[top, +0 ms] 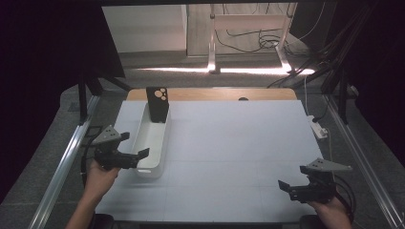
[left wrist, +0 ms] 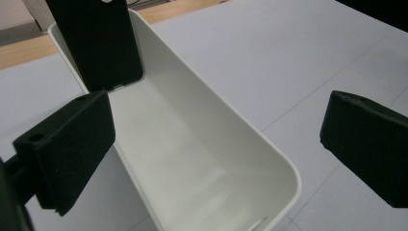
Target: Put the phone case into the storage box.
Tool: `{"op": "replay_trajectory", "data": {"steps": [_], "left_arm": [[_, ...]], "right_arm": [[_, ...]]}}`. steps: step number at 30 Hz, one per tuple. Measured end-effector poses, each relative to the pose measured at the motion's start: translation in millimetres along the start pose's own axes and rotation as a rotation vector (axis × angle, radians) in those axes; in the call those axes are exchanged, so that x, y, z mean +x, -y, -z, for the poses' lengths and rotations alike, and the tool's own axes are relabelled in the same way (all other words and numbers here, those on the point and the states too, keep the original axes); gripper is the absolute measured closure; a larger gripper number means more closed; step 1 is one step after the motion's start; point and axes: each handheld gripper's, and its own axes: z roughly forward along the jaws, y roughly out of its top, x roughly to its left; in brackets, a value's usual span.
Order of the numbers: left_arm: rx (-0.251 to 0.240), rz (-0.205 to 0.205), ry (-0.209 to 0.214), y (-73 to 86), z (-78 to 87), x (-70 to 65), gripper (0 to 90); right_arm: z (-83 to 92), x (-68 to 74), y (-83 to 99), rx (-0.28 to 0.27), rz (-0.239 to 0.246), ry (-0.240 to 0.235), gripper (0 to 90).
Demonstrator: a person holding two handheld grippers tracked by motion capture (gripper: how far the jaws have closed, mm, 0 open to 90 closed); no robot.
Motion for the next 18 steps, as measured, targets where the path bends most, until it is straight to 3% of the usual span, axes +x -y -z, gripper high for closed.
{"op": "replay_trajectory", "data": {"steps": [18], "left_arm": [[0.003,0.005,-0.015,16.8,20.7,-8.1,0.0]], "right_arm": [[-0.1,0.5,-0.1,0.001,0.005,0.002,0.0]]}}
